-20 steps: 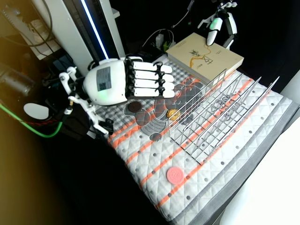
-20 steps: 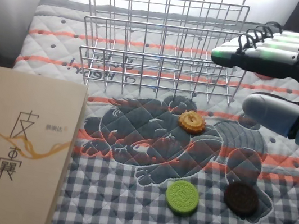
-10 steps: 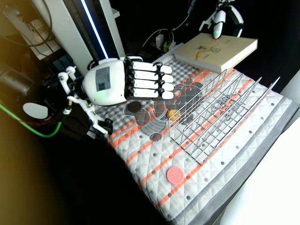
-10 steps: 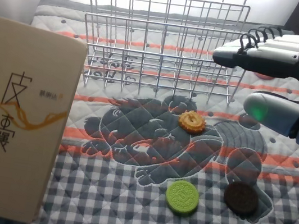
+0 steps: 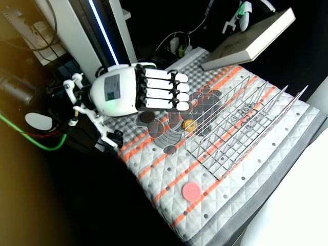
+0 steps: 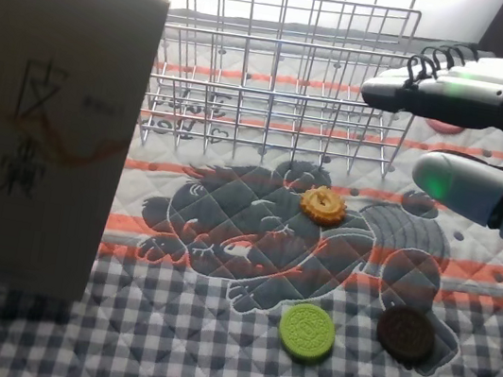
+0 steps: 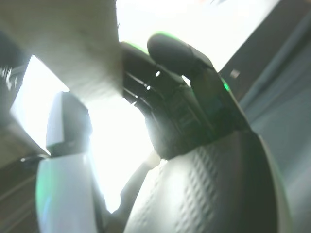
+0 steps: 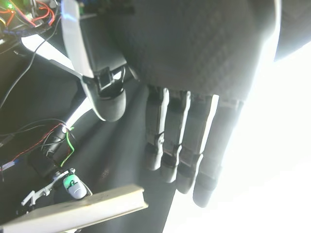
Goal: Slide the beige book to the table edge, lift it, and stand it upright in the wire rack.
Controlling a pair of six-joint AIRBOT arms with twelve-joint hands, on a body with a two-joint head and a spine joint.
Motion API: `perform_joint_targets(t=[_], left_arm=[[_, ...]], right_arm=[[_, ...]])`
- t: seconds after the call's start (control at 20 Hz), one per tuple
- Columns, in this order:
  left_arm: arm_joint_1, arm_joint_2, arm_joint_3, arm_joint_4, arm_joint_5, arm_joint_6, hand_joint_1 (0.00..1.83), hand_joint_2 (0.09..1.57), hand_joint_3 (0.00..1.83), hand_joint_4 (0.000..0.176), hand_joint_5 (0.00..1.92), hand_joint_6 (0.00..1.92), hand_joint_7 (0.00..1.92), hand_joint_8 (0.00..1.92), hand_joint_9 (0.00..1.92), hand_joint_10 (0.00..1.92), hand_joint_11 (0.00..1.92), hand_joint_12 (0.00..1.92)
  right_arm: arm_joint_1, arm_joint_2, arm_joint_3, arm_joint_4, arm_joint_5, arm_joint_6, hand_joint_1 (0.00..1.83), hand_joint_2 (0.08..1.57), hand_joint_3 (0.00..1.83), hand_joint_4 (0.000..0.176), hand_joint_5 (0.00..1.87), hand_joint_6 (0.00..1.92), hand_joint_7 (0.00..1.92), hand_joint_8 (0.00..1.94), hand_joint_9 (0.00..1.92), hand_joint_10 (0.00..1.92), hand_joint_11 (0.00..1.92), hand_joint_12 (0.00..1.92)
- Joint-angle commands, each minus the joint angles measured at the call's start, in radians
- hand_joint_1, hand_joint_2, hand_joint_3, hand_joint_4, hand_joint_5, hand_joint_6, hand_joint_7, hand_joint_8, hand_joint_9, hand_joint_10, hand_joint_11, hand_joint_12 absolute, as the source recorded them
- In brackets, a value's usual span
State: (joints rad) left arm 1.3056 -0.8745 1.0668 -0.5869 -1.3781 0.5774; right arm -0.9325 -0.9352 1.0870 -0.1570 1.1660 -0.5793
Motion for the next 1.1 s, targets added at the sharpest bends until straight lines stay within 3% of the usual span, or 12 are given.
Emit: perform_joint_targets(t=[0.0, 0.1, 0.15, 0.25, 0.45, 0.5, 0.6, 0.75, 0.8, 0.95, 1.0, 1.05], left_arm=[[-0.028, -0.004, 0.014, -0.008, -0.143, -0.013, 1.49, 1.06, 0.0, 0.0, 1.0, 0.79, 1.11, 0.81, 1.06, 0.94, 0.87, 1.39], [-0.106, -0.028, 0.042, 0.011, -0.138, -0.005, 1.4, 1.07, 0.0, 0.0, 0.97, 0.85, 1.11, 0.83, 1.0, 1.13, 0.93, 1.27], [-0.137, -0.04, 0.055, 0.019, -0.132, -0.002, 1.39, 1.09, 0.0, 0.0, 0.94, 0.91, 1.08, 0.89, 0.96, 1.17, 0.89, 1.31], [-0.195, -0.066, 0.081, 0.038, -0.12, -0.002, 1.39, 1.09, 0.0, 0.0, 0.92, 0.98, 1.06, 0.92, 0.97, 1.12, 0.89, 1.26], [-0.314, -0.121, 0.125, 0.07, -0.128, -0.002, 1.39, 1.1, 0.0, 0.0, 0.92, 0.95, 0.98, 0.99, 0.99, 1.18, 0.98, 1.23], [-0.347, -0.139, 0.141, 0.077, -0.125, -0.002, 1.48, 1.1, 0.0, 0.0, 0.91, 0.96, 0.96, 0.98, 0.98, 1.08, 0.88, 1.44], [-0.42, -0.177, 0.177, 0.094, -0.105, -0.003, 1.39, 1.11, 0.0, 0.0, 0.93, 0.95, 0.97, 1.03, 0.96, 1.19, 0.92, 1.31], [-0.486, -0.21, 0.21, 0.107, -0.09, -0.003, 1.39, 1.1, 0.0, 0.0, 0.93, 0.96, 0.99, 0.98, 1.01, 1.13, 0.94, 1.27], [-0.505, -0.222, 0.221, 0.11, -0.087, -0.004, 1.48, 1.1, 0.01, 0.0, 0.9, 0.99, 0.96, 0.99, 1.02, 1.04, 0.8, 1.47], [-0.555, -0.242, 0.243, 0.151, -0.058, -0.011, 1.5, 1.12, 0.0, 0.0, 0.88, 1.02, 0.89, 1.1, 0.97, 1.13, 0.7, 1.55], [-0.569, -0.242, 0.245, 0.166, -0.052, -0.009, 1.5, 1.11, 0.0, 0.0, 0.9, 1.01, 0.93, 1.07, 0.98, 1.02, 0.75, 1.54], [-0.583, -0.243, 0.246, 0.178, -0.05, -0.008, 1.4, 1.1, 0.0, 0.0, 0.92, 1.05, 0.99, 0.97, 0.96, 1.09, 0.82, 1.31]], right_arm=[[0.007, 0.002, 0.001, 0.029, 0.119, 0.002, 0.0, 1.42, 0.0, 0.004, 0.51, 0.0, 0.56, 0.0, 0.57, 0.01, 0.61, 0.01], [0.002, 0.003, 0.001, 0.034, 0.12, 0.002, 0.0, 1.42, 0.0, 0.0, 0.52, 0.01, 0.58, 0.01, 0.58, 0.01, 0.59, 0.0], [-0.001, 0.004, 0.001, 0.035, 0.12, 0.002, 0.0, 1.42, 0.0, 0.0, 0.49, 0.0, 0.53, 0.0, 0.51, 0.0, 0.51, 0.0], [-0.004, 0.007, 0.001, 0.039, 0.122, 0.002, 0.0, 1.4, 0.0, 0.0, 0.49, 0.0, 0.51, 0.0, 0.48, 0.0, 0.48, 0.0], [-0.014, 0.009, 0.0, 0.049, 0.128, 0.002, 0.0, 1.43, 0.01, 0.0, 0.49, 0.0, 0.5, 0.0, 0.47, 0.0, 0.46, 0.01], [-0.017, 0.009, 0.0, 0.051, 0.129, 0.002, 0.0, 1.43, 0.0, 0.0, 0.5, 0.01, 0.5, 0.0, 0.47, 0.0, 0.46, 0.01], [-0.023, 0.009, 0.001, 0.055, 0.133, 0.002, 0.0, 1.42, 0.0, 0.0, 0.5, 0.01, 0.5, 0.0, 0.47, 0.0, 0.46, 0.0], [-0.026, 0.009, 0.002, 0.056, 0.136, 0.002, 0.0, 1.42, 0.0, 0.0, 0.51, 0.01, 0.52, 0.01, 0.49, 0.01, 0.49, 0.02], [-0.027, 0.008, 0.002, 0.057, 0.137, 0.002, 0.0, 1.42, 0.0, 0.0, 0.51, 0.01, 0.52, 0.01, 0.5, 0.01, 0.51, 0.02], [-0.034, 0.009, 0.003, 0.064, 0.146, 0.002, 0.0, 1.42, 0.0, 0.0, 0.5, 0.0, 0.51, 0.0, 0.48, 0.0, 0.49, 0.01], [-0.035, 0.009, 0.003, 0.066, 0.15, 0.002, 0.0, 1.42, 0.0, 0.0, 0.5, 0.0, 0.51, 0.0, 0.48, 0.0, 0.49, 0.01], [-0.036, 0.009, 0.003, 0.067, 0.153, 0.002, 0.0, 1.41, 0.0, 0.0, 0.5, 0.0, 0.52, 0.0, 0.49, 0.01, 0.5, 0.02]])
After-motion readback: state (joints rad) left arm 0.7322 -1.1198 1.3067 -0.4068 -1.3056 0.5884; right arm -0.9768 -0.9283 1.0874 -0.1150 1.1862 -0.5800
